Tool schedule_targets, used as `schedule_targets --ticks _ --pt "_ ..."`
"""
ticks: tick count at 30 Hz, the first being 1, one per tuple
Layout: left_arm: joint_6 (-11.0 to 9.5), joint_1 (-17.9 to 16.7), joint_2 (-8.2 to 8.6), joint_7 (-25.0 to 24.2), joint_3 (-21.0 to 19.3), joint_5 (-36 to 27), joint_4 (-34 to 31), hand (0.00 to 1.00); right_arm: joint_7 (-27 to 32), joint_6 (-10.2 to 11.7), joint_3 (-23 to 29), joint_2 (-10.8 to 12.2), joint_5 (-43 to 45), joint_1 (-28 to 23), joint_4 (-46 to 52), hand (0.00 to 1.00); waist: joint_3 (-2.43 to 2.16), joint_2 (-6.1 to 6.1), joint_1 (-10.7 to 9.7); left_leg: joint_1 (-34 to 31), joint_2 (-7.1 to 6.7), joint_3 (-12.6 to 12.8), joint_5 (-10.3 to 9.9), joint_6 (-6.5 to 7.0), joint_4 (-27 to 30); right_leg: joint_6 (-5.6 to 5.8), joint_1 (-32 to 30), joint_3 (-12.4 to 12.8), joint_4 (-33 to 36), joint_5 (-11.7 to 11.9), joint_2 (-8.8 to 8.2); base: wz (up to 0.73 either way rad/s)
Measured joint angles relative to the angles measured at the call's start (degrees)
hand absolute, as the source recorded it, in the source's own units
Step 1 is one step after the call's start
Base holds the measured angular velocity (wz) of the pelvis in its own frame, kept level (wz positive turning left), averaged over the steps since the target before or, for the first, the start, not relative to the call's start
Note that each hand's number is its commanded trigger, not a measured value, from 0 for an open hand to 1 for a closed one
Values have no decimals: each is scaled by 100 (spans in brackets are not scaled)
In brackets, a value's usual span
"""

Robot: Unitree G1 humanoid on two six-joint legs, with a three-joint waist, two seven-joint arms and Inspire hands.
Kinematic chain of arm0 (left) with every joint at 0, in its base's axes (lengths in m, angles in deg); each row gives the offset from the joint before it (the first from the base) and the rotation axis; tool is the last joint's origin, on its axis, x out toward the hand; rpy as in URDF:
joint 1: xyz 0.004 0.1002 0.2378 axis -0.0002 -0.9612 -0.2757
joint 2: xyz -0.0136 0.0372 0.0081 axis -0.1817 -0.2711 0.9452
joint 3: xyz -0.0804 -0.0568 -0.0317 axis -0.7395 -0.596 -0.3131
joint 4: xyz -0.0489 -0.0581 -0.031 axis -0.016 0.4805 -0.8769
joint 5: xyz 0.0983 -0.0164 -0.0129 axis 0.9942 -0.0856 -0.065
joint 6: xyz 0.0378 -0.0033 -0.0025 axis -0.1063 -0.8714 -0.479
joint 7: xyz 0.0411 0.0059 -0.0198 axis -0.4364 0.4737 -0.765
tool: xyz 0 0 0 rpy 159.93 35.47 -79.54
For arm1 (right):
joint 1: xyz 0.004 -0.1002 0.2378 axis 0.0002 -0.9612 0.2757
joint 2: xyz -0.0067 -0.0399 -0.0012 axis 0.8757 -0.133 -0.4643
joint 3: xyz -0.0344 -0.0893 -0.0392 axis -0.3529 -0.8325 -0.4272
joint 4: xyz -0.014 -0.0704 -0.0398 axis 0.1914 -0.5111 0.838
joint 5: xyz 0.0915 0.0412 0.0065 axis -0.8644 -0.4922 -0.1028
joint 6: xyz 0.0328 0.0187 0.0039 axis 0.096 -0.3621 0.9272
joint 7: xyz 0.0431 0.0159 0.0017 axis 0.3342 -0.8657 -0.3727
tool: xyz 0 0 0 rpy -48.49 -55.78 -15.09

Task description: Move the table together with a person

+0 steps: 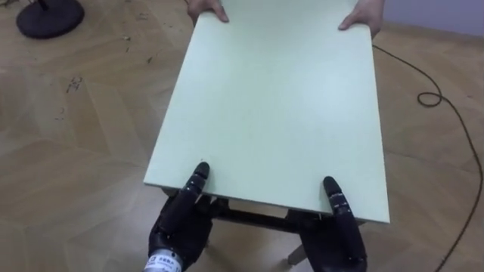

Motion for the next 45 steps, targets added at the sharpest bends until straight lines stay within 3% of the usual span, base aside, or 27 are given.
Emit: schedule_targets --ticks 1,3,8,10,12,13,17,19,22,24,32,35,36,40,42,43,44,45 --pt "3 1 9 0 14 0 0 100 0 -6 19 -9 -2 -4 0 100 5 14 7 -1 -13 2 0 4 11 10 -1 -18 51 -34 -33 34" --pt "8 17 1 4 68 -60 -1 100 0 23 9 -70 0 -7 42 100 -4 68 -12 1 -95 59 23 48 38 60 -14 -280 471 -284 -311 53" --pt "-9 20 42 4 98 -84 -2 100 1 58 14 -67 0 -16 41 100 -12 138 57 -14 -314 20 -5 135 184 215 -12 -472 1149 -685 -765 51" --pt "-9 35 9 4 86 -47 5 100 1 56 11 -55 -1 -21 32 100 -11 138 20 -37 -400 -72 26 186 209 314 63 -309 1237 -776 -829 75" --pt "-24 43 70 4 85 26 22 100 0 46 64 -17 1 -48 32 100 -9 130 -169 -104 -594 -502 95 237 253 542 215 369 1177 -944 -743 107" --pt "-24 43 70 4 84 29 22 100 0 21 94 -16 1 -54 32 100 -9 129 -174 -111 -664 -581 107 242 254 571 274 472 1100 -973 -699 82" --pt "-77 11 -6 2 77 27 12 100 76 -61 102 26 2 -59 27 100 -18 73 -72 -127 -694 -1059 180 194 232 544 704 526 566 -947 -376 59" --pt "-83 10 -52 2 81 20 11 100 100 -60 84 -10 -2 -52 28 100 -41 10 42 -112 -679 -1083 210 177 185 534 808 640 395 -938 -276 43" --pt "-136 10 -51 1 79 20 8 100 135 -65 61 -79 -3 55 28 100 -37 -78 246 -121 -658 -1100 241 155 144 528 941 967 166 -936 -142 27" --pt "-201 5 -35 -3 78 16 2 100 152 -61 43 -115 0 131 27 100 -34 -113 379 -131 -657 -1210 254 131 154 497 1057 992 20 -916 -71 32" --pt "-316 -21 -35 -43 50 -29 -62 100 144 -156 27 -184 5 289 27 100 -38 -126 487 -530 -635 -1489 353 9 275 455 1128 966 -162 -890 136 47" --pt "-315 8 -46 -44 65 -88 -61 100 142 -189 66 -182 21 314 26 100 -44 -111 229 -782 -625 -1302 526 40 342 421 1215 680 -268 -898 175 89" --pt "-316 41 -48 -35 79 -90 -61 100 143 -191 86 -190 22 351 24 100 -38 -100 214 -843 -620 -1236 610 48 312 401 1196 687 -275 -909 181 76" --pt "-307 40 -39 3 61 -101 -61 100 242 -317 169 -210 122 448 17 100 -35 -57 298 -889 -626 -1251 783 14 203 315 1171 670 -293 -959 215 35" --pt "-304 43 -2 6 24 -125 -60 100 328 -339 205 -206 235 552 21 100 -62 3 338 -903 -616 -1197 983 -4 15 284 1136 499 -351 -975 200 35" --pt "-304 44 8 5 28 -145 -60 100 328 -371 244 -205 260 559 28 100 -77 22 309 -920 -594 -1049 1037 19 -28 286 1144 402 -377 -979 185 65" --pt "-304 41 40 1 30 -160 -61 100 328 -415 312 -204 331 572 36 100 -90 47 260 -954 -473 -477 1067 115 -27 291 1180 193 -374 -993 98 61" --pt "-326 19 70 -14 30 -169 -62 100 330 -432 356 -178 442 585 38 100 -99 75 255 -1014 -292 183 823 282 307 293 1214 26 -336 -1027 59 49"
